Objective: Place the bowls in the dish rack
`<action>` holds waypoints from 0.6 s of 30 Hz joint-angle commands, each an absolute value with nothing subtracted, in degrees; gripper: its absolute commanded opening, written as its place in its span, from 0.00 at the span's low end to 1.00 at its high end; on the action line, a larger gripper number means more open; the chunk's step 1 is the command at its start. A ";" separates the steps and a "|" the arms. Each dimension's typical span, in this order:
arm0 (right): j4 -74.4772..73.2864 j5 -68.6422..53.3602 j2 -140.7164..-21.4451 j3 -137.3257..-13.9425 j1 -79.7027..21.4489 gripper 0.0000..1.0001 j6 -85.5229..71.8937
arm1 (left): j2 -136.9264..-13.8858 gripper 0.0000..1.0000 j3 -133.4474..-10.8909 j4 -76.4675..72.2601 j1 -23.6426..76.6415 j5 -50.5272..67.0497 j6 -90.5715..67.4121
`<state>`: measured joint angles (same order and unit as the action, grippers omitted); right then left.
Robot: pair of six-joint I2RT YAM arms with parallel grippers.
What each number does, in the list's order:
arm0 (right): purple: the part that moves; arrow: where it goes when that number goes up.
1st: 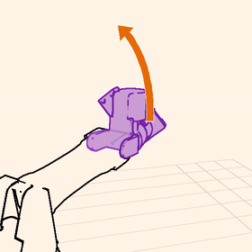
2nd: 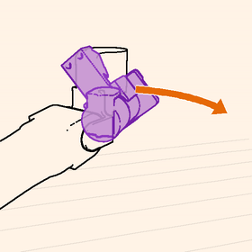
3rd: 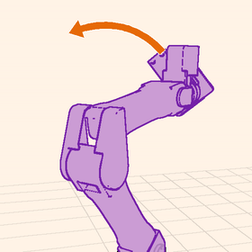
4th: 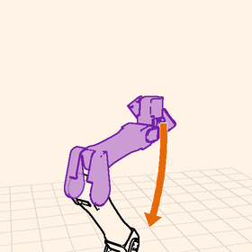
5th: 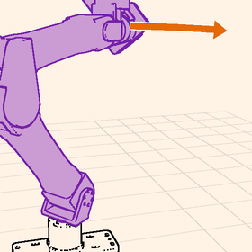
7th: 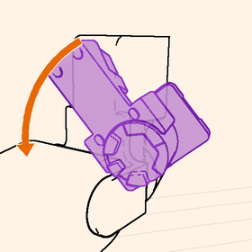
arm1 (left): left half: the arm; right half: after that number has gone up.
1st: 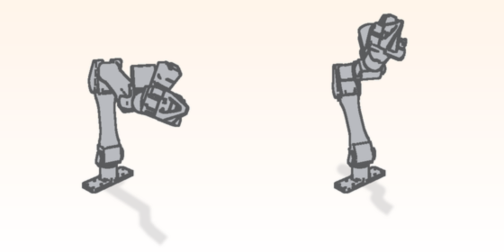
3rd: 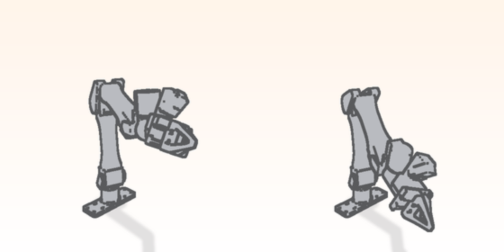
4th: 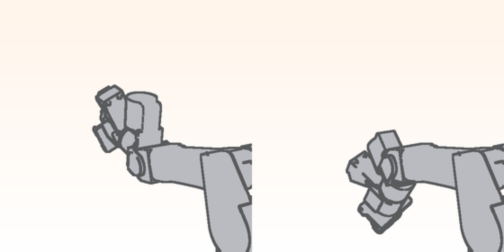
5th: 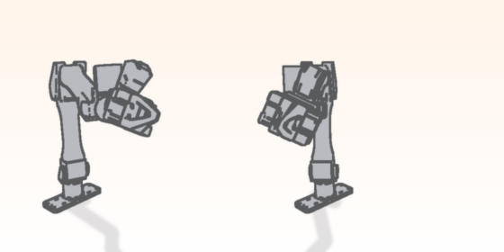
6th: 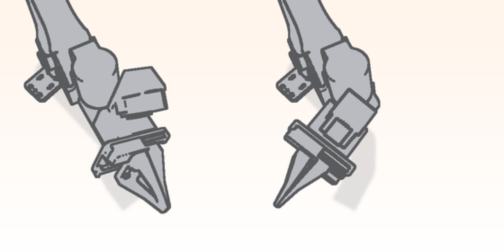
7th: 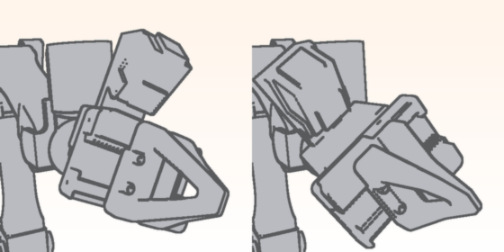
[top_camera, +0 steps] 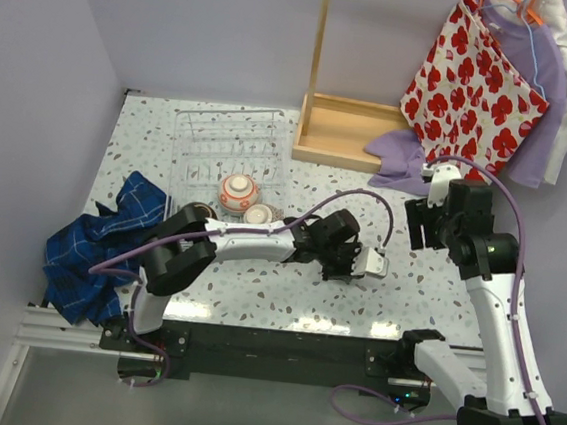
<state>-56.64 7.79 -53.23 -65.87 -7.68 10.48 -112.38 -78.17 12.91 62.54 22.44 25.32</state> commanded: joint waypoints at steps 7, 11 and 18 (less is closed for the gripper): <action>-54.14 7.47 -54.93 -67.85 -7.30 0.74 9.75 | -99.24 0.00 -78.49 15.55 59.25 25.22 20.93; -54.23 6.42 -57.30 -69.78 -7.38 0.74 10.28 | -90.64 0.00 -78.83 14.86 49.35 33.18 14.62; -55.72 0.36 -62.65 -78.12 -7.47 0.72 12.48 | -79.99 0.00 -69.37 -5.51 29.90 54.57 -9.82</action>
